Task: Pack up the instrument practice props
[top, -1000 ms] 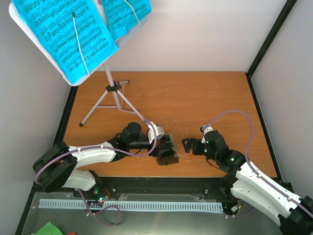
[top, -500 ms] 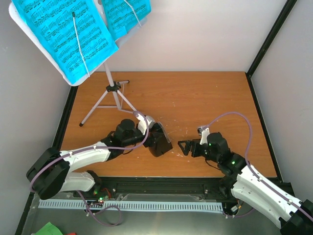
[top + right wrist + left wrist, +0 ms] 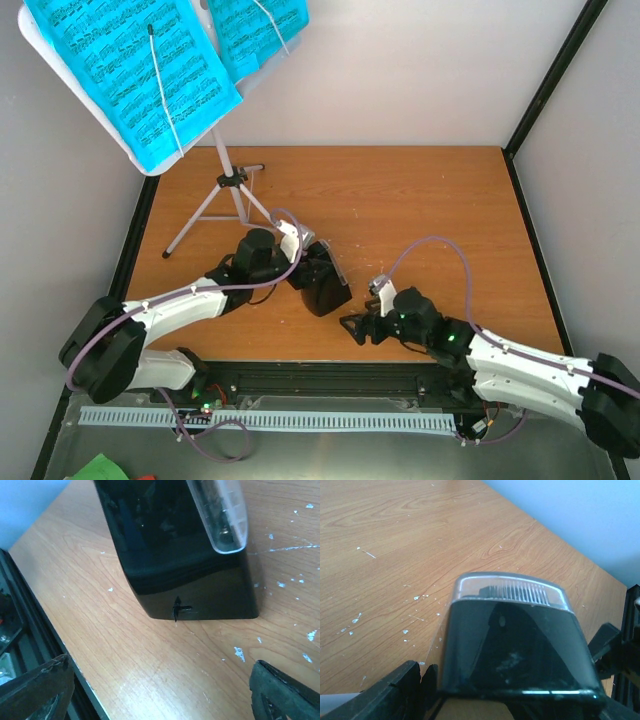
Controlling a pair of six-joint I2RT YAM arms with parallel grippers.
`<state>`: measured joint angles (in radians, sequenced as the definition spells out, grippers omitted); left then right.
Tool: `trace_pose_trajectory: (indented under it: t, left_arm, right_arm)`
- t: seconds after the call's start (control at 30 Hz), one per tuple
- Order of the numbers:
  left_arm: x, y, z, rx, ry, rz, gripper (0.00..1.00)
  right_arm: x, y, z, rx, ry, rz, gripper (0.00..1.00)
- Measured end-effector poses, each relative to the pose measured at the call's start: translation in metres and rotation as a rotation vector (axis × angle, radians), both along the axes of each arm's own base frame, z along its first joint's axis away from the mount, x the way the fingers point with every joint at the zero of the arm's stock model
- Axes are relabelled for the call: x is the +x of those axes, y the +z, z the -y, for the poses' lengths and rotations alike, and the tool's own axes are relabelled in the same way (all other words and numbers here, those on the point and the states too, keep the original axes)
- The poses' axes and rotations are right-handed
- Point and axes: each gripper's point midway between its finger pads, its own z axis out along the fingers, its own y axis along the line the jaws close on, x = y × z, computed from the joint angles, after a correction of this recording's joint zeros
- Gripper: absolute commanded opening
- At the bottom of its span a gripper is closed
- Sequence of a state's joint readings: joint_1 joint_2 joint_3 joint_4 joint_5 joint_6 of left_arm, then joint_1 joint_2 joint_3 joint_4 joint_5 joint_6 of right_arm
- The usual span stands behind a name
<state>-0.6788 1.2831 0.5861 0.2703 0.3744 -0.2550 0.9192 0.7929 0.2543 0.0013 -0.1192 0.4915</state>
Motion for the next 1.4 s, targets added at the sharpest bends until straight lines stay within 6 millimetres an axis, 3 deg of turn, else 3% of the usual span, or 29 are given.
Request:
trace_pose_trajectory:
  t: [0.1, 0.27, 0.53, 0.93, 1.2, 1.3, 1.4]
  left_arm:
    - [0.002, 0.0, 0.001, 0.009, -0.007, -0.018, 0.43]
    - [0.001, 0.001, 0.007, 0.011, -0.046, -0.045, 0.43]
    - [-0.001, 0.001, 0.014, 0.029, -0.12, -0.062, 0.42]
    - [-0.003, -0.001, 0.019, 0.023, -0.191, -0.063, 0.42]
    - [-0.006, -0.001, 0.022, 0.022, -0.227, -0.054, 0.41]
    - [-0.008, -0.001, 0.023, 0.022, -0.244, -0.045, 0.41]
    - [-0.01, -0.001, 0.024, 0.023, -0.265, -0.032, 0.41]
  right_arm:
    - [-0.002, -0.008, -0.008, -0.044, 0.014, 0.044, 0.91]
    - [0.01, -0.021, -0.006, -0.113, -0.045, 0.084, 1.0]
    - [0.023, -0.029, -0.007, -0.168, -0.047, 0.184, 1.0]
    - [0.029, -0.065, -0.009, -0.278, -0.012, 0.216, 1.0]
    - [0.036, -0.072, -0.013, -0.306, -0.017, 0.235, 1.0]
    - [0.038, -0.069, -0.014, -0.298, -0.025, 0.247, 0.97]
    - [0.039, -0.067, -0.016, -0.288, -0.024, 0.255, 0.87]
